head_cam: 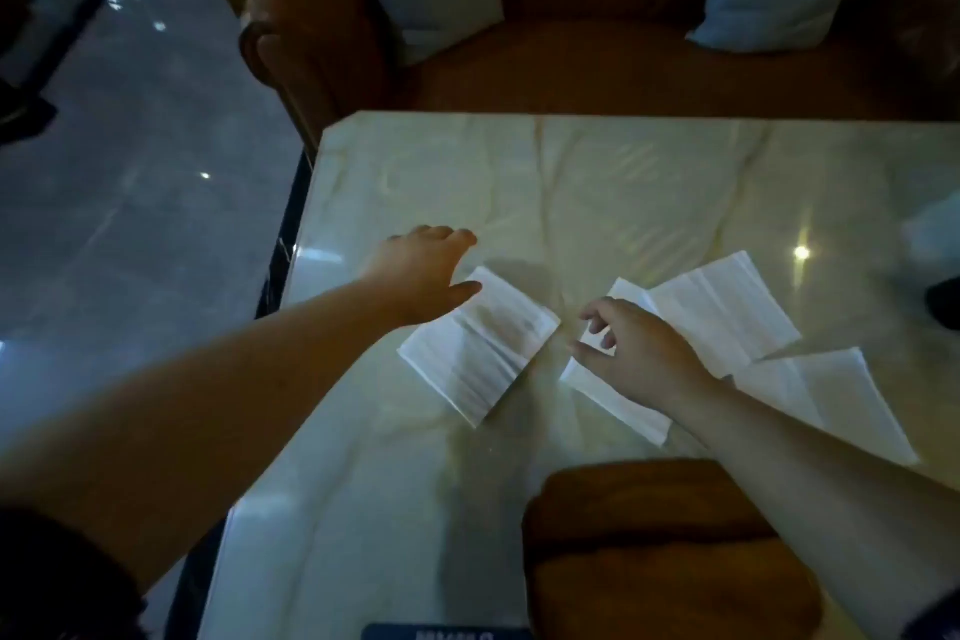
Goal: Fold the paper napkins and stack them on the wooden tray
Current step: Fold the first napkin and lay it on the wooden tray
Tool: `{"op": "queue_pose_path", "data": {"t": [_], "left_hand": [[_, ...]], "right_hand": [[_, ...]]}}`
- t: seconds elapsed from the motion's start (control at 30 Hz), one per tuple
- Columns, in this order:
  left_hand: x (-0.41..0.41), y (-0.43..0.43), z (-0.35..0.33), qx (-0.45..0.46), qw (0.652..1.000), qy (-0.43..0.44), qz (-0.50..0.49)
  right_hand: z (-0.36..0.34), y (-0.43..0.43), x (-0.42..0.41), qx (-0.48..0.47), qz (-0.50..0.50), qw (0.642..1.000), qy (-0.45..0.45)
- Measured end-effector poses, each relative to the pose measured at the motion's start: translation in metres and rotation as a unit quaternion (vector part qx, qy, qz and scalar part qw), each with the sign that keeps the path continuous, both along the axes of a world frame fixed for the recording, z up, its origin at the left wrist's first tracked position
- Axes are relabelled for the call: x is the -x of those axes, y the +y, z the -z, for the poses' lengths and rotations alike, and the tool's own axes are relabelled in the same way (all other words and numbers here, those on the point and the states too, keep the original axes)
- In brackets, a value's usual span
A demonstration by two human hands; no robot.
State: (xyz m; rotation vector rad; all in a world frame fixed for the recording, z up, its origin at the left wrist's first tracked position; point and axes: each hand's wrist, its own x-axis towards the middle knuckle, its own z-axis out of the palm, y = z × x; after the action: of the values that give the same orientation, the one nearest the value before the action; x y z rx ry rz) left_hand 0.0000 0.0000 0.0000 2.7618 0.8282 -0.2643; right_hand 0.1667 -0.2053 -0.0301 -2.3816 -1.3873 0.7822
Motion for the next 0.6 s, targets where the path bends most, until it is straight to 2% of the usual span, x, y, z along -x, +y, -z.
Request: {"op": "queue_pose_path", "data": {"t": [0.23, 0.37, 0.6], "left_hand": [[-0.006, 0.027, 0.044, 0.088, 0.996, 0.005, 0.017], [-0.022, 0.034, 0.062, 0.090, 0.995, -0.009, 0.037], [-0.052, 0.029, 0.079, 0.005, 0.994, 0.032, 0.105]], "right_hand": [[0.021, 0.035, -0.007, 0.068, 0.018, 0.998, -0.002], [0.031, 0.051, -0.016, 0.074, 0.020, 0.997, -0.025], [0.048, 0.069, -0.023, 0.092, -0.015, 0.995, -0.038]]}}
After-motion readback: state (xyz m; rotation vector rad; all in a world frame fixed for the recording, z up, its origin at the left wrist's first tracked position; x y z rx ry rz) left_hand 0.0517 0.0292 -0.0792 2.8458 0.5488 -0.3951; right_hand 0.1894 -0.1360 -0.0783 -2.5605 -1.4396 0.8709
